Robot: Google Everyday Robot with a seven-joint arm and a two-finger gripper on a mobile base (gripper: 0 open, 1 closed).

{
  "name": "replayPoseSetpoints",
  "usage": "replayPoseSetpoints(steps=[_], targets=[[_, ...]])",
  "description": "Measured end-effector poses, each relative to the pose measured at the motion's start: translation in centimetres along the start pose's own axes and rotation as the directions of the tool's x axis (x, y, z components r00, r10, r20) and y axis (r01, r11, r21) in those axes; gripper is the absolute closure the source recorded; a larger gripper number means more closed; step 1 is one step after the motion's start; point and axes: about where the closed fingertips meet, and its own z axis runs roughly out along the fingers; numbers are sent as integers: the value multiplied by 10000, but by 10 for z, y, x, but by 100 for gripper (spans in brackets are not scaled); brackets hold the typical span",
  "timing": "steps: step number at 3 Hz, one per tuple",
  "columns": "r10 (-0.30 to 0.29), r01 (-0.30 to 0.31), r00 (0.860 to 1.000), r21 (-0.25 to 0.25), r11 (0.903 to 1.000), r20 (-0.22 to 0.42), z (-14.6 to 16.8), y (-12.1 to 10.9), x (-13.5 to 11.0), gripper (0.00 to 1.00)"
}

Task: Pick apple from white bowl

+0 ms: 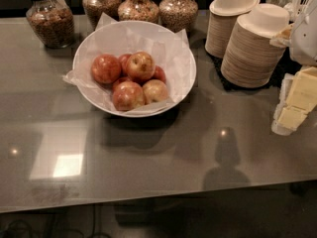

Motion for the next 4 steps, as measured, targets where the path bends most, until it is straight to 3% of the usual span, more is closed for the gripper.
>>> replayPoseSetpoints(steps=[2, 3, 4], targets=[[-52, 48, 9995, 139, 9999, 303, -1, -4, -8, 0], [-461, 422, 9925, 360, 9985, 1132, 3, -15, -43, 0], [-1074, 982, 9736, 550, 9936, 2014, 7, -27, -86, 0]])
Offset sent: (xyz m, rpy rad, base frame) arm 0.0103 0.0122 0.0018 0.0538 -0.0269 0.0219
